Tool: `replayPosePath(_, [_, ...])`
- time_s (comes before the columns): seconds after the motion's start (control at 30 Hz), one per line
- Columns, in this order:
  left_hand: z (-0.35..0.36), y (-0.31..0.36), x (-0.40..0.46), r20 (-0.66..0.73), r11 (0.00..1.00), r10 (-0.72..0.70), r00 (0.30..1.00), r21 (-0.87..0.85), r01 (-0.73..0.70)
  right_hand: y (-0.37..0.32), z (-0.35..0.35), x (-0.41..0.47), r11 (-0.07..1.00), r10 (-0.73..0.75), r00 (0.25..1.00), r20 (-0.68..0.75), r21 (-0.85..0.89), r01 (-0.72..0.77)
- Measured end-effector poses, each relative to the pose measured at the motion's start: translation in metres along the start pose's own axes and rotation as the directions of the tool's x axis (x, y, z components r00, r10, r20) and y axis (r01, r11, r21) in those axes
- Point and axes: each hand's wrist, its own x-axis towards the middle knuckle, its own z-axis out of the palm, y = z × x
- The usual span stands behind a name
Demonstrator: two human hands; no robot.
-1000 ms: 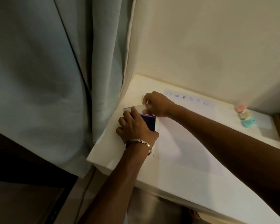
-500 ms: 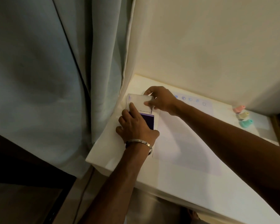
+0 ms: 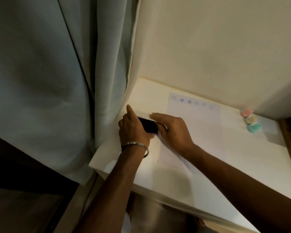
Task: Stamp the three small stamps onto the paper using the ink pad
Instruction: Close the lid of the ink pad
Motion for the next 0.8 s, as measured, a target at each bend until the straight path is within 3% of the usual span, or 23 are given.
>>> replayPosePath(0.17, [-0.004, -0.006, 0.003, 0.020, 0.999, 0.033, 0.999, -0.018, -0.033, 0.003, 0.003, -0.014, 0.993, -0.120, 0.990, 0.075, 0.002, 0.120])
replayPosePath(0.5, [-0.010, -0.011, 0.008, 0.100, 0.996, 0.090, 0.991, 0.015, -0.092, 0.018, -0.001, -0.005, 0.994, -0.107, 0.927, 0.359, 0.053, 0.094])
replayPosePath(0.8, [-0.012, -0.012, 0.008, 0.074, 0.992, 0.127, 0.989, -0.021, -0.126, 0.004, -0.016, 0.024, 0.996, -0.080, 0.898, 0.432, -0.007, 0.092])
